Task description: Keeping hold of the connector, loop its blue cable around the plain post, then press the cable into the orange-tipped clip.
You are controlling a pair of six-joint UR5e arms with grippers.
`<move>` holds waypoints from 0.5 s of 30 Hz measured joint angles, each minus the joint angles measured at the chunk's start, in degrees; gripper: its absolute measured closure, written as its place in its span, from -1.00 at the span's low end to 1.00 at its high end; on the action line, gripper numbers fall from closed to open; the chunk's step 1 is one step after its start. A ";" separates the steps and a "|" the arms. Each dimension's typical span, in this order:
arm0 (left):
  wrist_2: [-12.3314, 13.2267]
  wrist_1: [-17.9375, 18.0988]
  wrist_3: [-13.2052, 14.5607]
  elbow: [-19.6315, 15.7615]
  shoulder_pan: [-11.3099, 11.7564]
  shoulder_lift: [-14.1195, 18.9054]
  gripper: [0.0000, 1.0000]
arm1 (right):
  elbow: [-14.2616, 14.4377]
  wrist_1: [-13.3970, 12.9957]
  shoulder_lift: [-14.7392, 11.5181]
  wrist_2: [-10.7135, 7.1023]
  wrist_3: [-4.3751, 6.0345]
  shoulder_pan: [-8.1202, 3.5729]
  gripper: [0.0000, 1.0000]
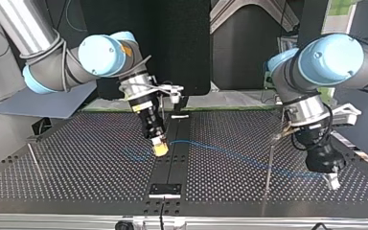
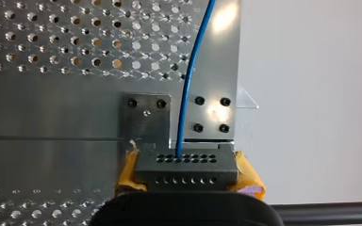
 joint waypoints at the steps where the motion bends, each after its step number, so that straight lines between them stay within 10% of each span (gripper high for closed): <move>1: 0.61 0.00 -0.14 0.31 0.62 -0.63 1.00 | -0.04 -0.11 0.18 0.03 0.00 -0.04 1.00; 15: 7.92 0.75 0.05 -0.37 5.37 -7.93 1.00 | -0.11 -0.67 1.22 1.05 -0.15 -1.40 1.00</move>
